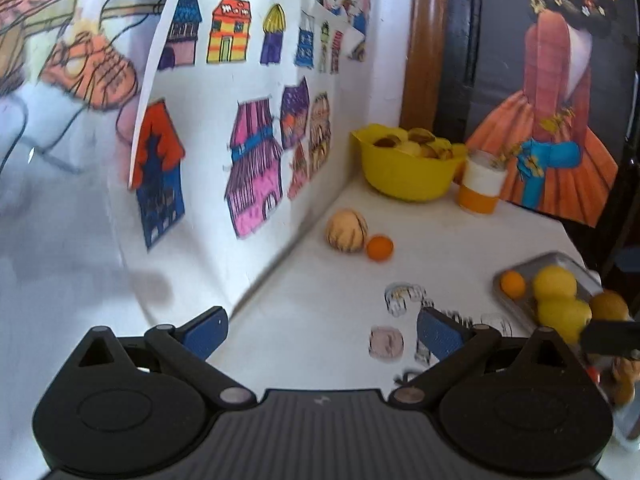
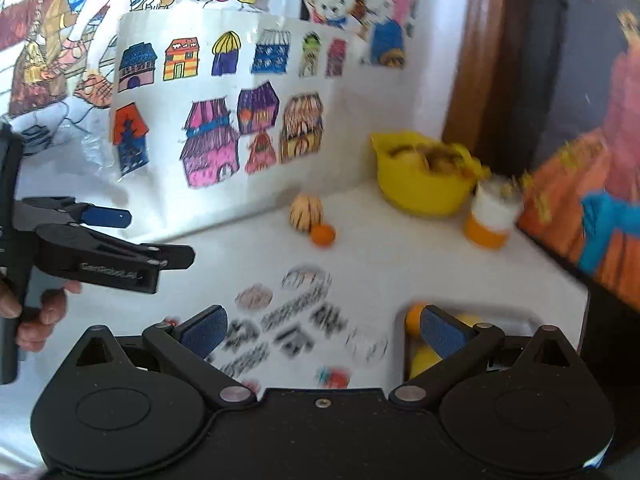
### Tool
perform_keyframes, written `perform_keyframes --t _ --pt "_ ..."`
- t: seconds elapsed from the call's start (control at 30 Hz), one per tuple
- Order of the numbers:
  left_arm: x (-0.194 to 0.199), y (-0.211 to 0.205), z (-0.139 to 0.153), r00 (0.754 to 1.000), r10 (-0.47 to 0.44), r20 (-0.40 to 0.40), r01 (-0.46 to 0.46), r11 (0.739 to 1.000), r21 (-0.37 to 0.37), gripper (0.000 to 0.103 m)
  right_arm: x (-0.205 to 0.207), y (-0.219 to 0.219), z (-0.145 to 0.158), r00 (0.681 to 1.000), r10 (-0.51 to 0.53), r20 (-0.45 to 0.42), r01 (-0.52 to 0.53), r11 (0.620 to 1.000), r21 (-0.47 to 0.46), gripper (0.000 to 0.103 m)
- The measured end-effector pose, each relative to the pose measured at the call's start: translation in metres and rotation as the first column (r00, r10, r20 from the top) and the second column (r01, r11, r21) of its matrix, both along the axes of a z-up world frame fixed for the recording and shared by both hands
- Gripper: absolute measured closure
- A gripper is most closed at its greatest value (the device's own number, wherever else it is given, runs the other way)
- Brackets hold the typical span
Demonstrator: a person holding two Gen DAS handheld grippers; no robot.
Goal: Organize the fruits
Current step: 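Grasp the striped pepino melon with the left tool while the right tool grasps the mandarin orange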
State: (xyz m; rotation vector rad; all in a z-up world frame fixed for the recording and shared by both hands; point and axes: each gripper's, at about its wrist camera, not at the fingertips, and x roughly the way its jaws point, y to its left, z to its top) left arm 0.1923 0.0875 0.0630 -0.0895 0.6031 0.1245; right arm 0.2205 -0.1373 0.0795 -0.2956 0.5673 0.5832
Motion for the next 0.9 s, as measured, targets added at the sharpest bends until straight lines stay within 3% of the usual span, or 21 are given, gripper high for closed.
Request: perform_keyframes --t 0.23,0.37,0.47,0.7,0.9 --pt "0.039 0.000 0.013 1.000 0.001 0.024 -0.001 1.000 0.022 0.001 0.066 0.018 0.015 0.990 0.129 0.060 -0.124 0.988 -0.091 0.001" --pt "0.067 -0.002 0.014 0.999 -0.004 0.036 0.003 1.000 0.020 0.001 0.097 0.028 0.019 0.952 0.298 0.070 -0.288 0.949 -0.131 0.001" --pt "0.089 -0.001 0.009 1.000 -0.006 0.027 0.006 1.000 -0.003 0.001 0.119 0.033 0.012 0.927 0.369 0.060 -0.359 0.923 -0.139 0.001" --pt "0.135 -0.001 -0.016 0.999 -0.049 0.008 0.049 0.996 -0.074 0.001 0.164 0.041 -0.023 0.921 0.387 -0.045 -0.390 0.917 -0.086 0.004" --pt "0.170 -0.004 -0.036 0.999 -0.036 -0.028 0.035 0.998 -0.055 0.002 0.185 0.054 -0.052 0.910 0.396 -0.122 -0.406 0.910 -0.078 0.011"
